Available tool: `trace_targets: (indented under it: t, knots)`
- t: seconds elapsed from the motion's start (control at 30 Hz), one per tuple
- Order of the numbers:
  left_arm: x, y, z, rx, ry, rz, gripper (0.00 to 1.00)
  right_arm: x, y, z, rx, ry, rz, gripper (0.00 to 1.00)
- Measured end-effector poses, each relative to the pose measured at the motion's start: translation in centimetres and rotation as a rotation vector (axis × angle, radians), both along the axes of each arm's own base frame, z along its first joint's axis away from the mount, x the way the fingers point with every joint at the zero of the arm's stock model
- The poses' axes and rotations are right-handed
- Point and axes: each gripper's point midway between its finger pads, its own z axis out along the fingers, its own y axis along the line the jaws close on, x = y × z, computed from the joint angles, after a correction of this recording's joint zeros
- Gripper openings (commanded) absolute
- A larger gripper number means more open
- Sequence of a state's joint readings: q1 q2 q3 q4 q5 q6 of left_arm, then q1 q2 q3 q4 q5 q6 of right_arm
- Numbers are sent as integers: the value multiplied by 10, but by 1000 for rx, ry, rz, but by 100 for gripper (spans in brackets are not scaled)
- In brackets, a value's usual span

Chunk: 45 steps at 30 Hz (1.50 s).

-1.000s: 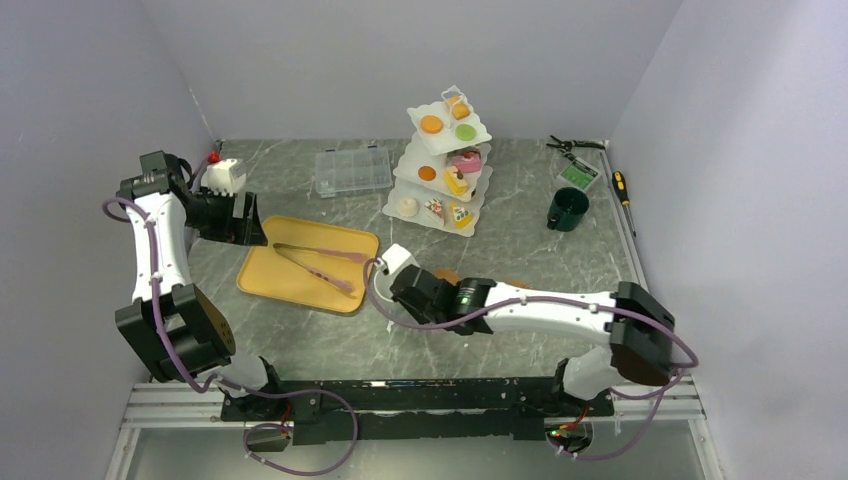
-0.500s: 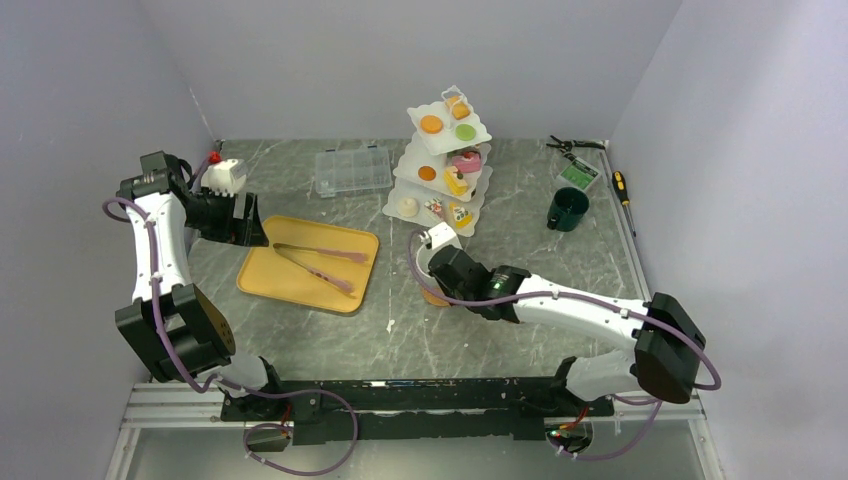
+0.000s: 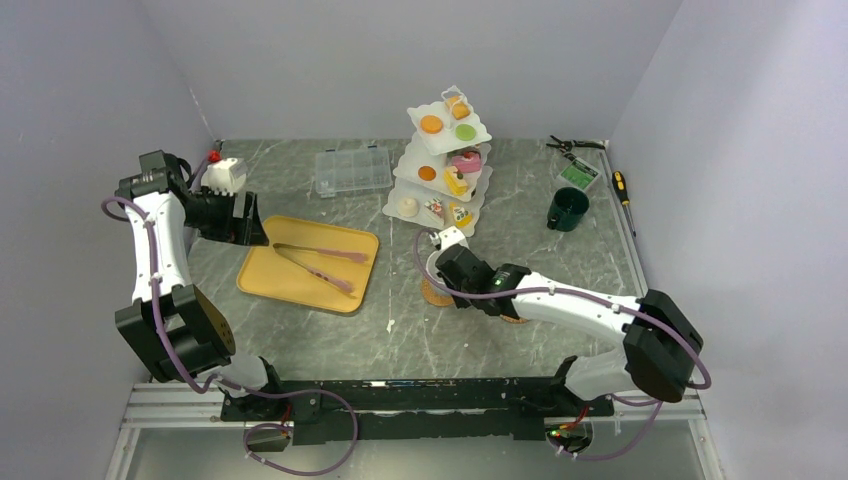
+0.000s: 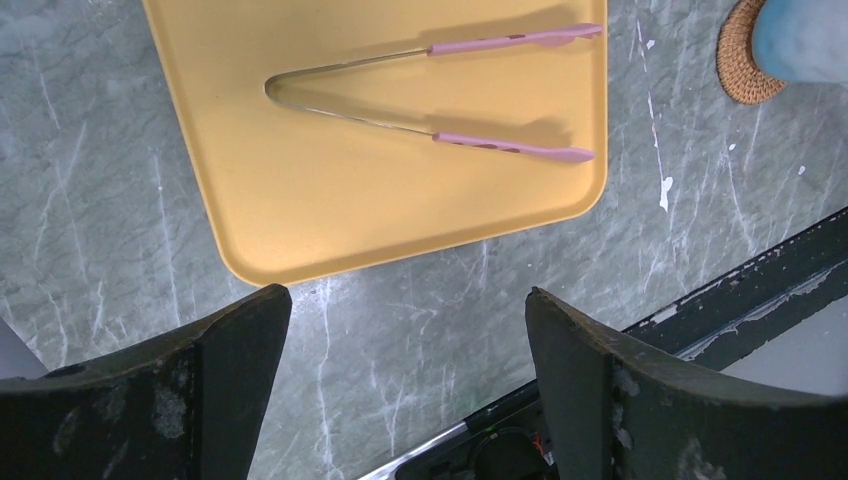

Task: Serve the afternoon tea
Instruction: Place the cup on the coaster, then adjust the coaster at the center of the board.

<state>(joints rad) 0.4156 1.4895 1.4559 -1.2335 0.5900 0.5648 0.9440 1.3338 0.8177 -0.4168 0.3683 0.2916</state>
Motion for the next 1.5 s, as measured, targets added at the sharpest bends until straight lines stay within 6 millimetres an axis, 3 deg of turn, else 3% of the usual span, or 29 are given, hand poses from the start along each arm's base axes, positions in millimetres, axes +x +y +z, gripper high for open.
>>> trace_targets:
  t: [0.27,0.37,0.47,0.77,1.0,1.1,1.23,1.33,1.43,1.5]
  knots:
    - [1,0,2,0,-4,0,93,2,2,-9,-1,32,-1,22]
    - [1,-1,2,-3,-6,-2,93,1,6,-10,11,38,3,34]
    - [1,-1,2,-5,-7,-2,93,0,8,-12,18,51,6,52]
    - [1,-2,3,-11,-10,-4,93,5,24,6,73,44,14,79]
    - [1,-2,3,-11,-10,-5,93,8,36,32,118,50,33,88]
    - [2,-2,3,-10,-11,-6,93,16,34,58,182,57,16,88]
    - [2,-1,3,-5,-15,-15,93,36,14,101,268,-4,-81,88]
    - [2,-1,3,-2,-18,-20,93,39,-9,118,303,-38,-157,87]
    - [2,-1,2,-1,-19,-23,93,41,-31,115,297,-44,-238,84]
    - [2,-1,2,1,-20,-25,93,44,-50,101,257,-33,-313,81]
